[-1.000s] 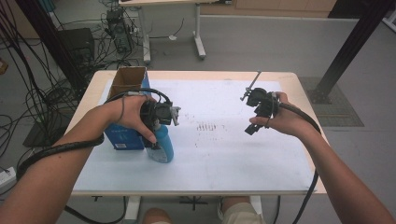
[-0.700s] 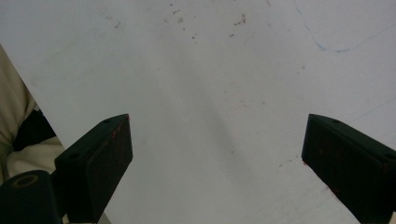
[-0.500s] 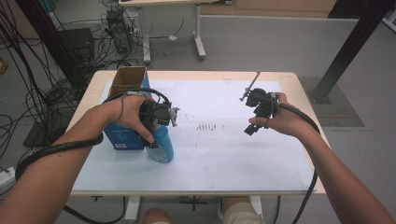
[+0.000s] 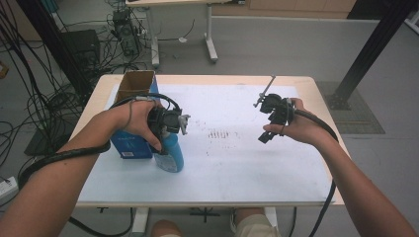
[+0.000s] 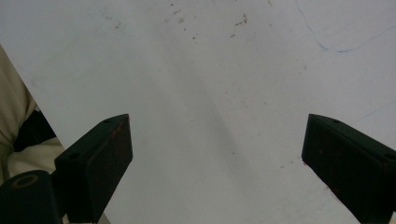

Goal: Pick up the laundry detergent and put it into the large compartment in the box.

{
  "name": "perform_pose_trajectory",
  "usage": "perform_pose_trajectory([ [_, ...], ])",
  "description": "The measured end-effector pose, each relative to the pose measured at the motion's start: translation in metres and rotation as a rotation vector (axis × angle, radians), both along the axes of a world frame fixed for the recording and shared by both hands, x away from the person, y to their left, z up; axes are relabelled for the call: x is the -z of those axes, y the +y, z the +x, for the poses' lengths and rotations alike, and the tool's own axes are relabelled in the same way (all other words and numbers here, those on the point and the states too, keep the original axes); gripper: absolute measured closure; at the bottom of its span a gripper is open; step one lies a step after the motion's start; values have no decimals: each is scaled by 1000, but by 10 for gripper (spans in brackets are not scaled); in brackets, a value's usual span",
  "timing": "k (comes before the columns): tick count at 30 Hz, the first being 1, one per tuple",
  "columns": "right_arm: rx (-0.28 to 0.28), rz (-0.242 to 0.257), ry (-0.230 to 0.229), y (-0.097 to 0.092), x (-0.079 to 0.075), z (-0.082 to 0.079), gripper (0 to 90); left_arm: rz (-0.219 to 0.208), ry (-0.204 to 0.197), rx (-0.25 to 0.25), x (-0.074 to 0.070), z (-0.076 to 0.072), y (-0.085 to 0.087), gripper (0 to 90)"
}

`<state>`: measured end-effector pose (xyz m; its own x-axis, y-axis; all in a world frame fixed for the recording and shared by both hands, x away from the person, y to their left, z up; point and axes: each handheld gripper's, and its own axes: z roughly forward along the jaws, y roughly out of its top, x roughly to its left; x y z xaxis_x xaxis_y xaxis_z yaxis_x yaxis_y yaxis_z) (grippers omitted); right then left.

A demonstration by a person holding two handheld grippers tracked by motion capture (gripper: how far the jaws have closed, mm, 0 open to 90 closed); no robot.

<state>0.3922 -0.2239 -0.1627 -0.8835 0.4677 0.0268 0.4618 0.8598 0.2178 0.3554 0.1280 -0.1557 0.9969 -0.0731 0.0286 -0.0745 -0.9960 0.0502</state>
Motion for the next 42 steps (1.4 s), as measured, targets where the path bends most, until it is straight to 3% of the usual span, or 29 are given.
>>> perform_pose_trajectory([
  [8,-2,3,0,0,0,0,89,1,-13,14,-1,-1,0,332],
  [42,-1,8,2,1,3,1,89,17,4,28,-1,4,-4,349],
])
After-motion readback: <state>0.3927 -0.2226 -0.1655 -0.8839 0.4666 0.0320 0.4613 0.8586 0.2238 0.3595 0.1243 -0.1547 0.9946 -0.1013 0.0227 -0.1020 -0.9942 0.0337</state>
